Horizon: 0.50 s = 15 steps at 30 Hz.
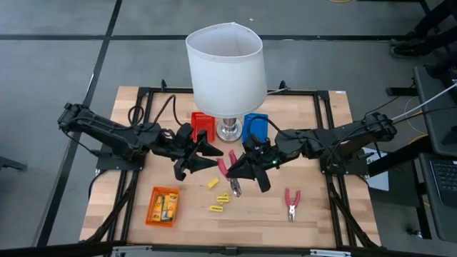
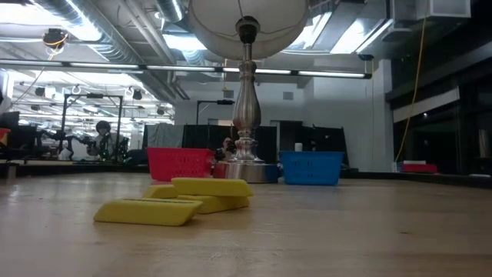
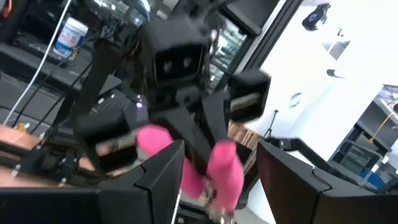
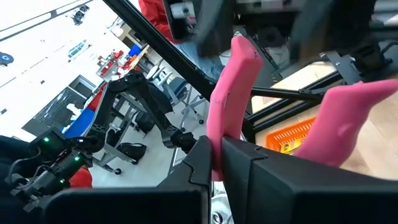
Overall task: Pick & Place School Supplies
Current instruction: Put the pink hole puncher into the red basket
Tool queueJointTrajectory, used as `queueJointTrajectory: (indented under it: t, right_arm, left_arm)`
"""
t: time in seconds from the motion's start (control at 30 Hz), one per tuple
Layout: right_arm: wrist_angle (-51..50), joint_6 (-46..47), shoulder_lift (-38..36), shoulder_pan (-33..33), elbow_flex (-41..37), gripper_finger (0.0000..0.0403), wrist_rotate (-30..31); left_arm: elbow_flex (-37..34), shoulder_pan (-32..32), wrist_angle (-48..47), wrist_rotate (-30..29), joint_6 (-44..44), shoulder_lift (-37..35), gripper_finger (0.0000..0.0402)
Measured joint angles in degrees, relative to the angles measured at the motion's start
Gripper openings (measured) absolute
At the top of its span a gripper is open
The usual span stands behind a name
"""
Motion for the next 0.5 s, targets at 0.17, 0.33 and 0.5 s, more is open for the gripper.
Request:
queueJointTrajectory:
  t: [0.17, 0.33, 0.5]
  right_arm:
    - [1.9, 0.2, 1.3, 0.0, 0.0, 0.0015, -0.2]
    - [3.4, 0.2, 1.7, 0.0, 0.0, 0.0015, 0.0]
    - [3.9, 0.2, 1.7, -0.2, 0.0, 0.0015, 0.4]
  left_arm:
    - [0.0, 0.6, 0.9, 1.6, 0.0, 0.0, 0.0198]
    - [0.0, 0.6, 0.3, 1.9, 0.0, 0.0, 0.0198]
    - [0.0, 0.6, -0.3, 2.5, -0.1, 0.0, 0.0198]
